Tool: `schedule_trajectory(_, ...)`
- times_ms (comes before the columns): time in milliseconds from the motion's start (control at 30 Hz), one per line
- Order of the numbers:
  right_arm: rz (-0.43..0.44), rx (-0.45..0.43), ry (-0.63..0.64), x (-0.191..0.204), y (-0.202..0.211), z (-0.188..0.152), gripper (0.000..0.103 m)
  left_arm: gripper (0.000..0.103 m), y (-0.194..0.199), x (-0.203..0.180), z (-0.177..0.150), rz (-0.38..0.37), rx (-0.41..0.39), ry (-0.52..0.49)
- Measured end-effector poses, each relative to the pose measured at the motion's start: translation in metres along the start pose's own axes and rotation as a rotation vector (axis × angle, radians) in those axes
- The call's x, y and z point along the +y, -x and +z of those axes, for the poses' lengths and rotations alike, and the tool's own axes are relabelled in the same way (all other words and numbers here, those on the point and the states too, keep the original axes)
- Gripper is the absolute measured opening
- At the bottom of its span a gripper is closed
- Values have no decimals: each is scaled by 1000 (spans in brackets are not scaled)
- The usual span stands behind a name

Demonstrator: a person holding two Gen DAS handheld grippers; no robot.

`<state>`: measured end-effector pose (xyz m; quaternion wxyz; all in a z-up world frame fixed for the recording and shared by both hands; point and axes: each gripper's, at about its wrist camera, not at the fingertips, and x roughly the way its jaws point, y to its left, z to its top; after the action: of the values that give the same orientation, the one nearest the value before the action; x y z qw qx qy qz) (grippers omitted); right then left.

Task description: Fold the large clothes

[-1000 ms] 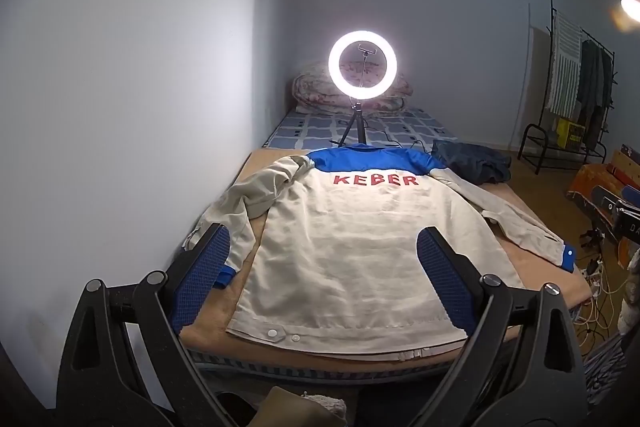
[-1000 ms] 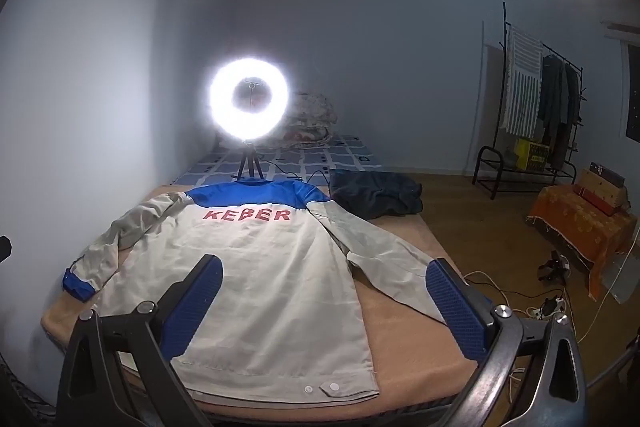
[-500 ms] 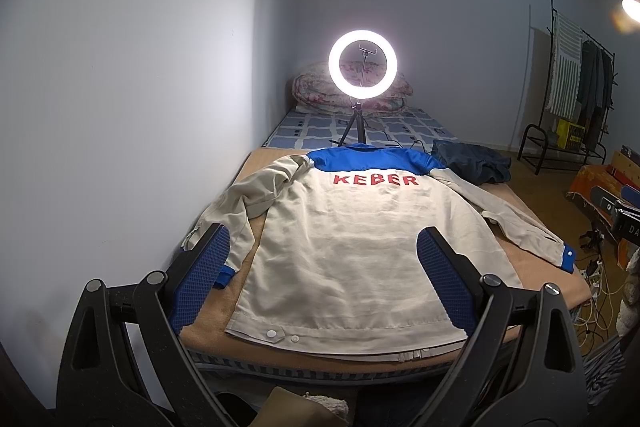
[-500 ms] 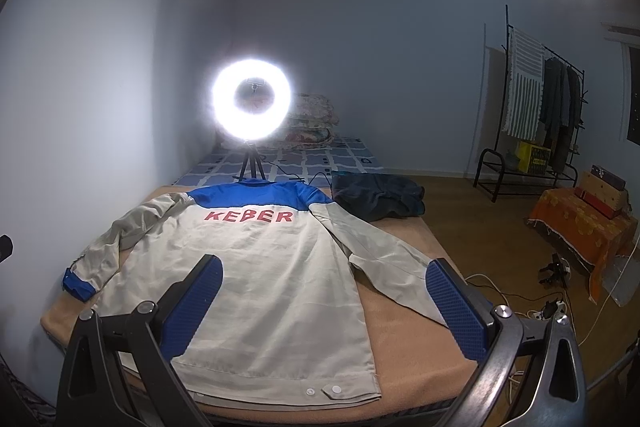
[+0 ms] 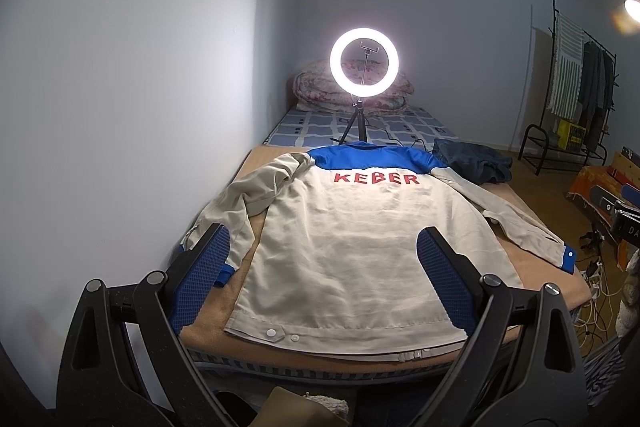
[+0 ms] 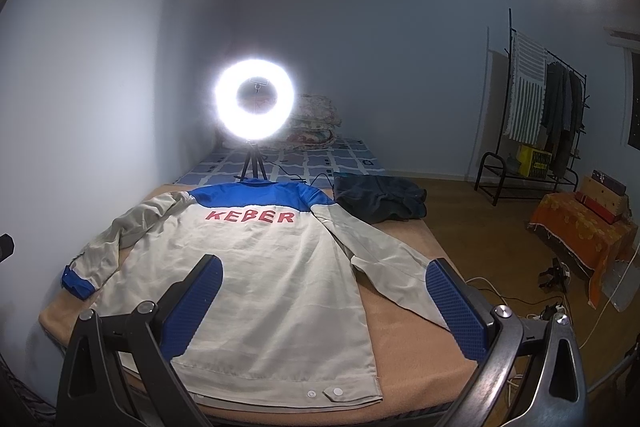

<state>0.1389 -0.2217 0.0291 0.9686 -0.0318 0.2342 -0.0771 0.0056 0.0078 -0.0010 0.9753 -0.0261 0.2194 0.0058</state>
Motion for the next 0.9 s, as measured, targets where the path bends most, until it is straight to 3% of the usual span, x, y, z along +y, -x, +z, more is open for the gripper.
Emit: schedule_trajectory(900,22,8,17,18,-21,-3,103,96,-24,5,-12,27,18,13)
